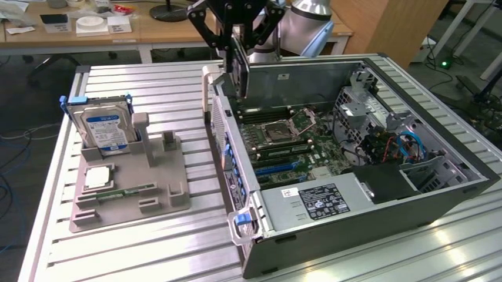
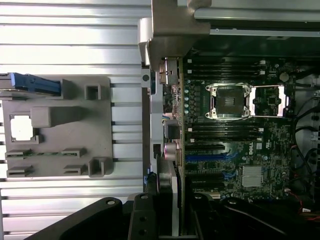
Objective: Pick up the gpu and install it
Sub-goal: 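Pick up the gpu and move the gpu toward the slot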
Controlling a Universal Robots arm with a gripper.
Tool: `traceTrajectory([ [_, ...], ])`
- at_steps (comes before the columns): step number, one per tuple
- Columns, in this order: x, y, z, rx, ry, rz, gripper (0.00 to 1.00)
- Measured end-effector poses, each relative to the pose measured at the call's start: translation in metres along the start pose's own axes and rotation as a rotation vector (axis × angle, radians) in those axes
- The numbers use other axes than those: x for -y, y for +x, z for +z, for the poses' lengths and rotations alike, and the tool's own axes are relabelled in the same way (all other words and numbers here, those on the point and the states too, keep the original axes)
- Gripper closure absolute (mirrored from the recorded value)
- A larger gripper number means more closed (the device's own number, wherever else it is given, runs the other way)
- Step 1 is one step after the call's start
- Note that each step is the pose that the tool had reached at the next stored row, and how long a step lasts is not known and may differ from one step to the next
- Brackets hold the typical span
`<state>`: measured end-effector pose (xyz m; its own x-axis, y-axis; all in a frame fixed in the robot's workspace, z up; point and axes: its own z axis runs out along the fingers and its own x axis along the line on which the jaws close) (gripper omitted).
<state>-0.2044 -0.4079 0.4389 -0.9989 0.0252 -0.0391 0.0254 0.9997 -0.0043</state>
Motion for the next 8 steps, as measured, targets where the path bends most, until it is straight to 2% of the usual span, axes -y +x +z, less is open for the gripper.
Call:
traceTrajectory([
  [8, -0.0002, -0.0075, 0.0006, 0.0001, 0.0000, 0.000, 0.72],
])
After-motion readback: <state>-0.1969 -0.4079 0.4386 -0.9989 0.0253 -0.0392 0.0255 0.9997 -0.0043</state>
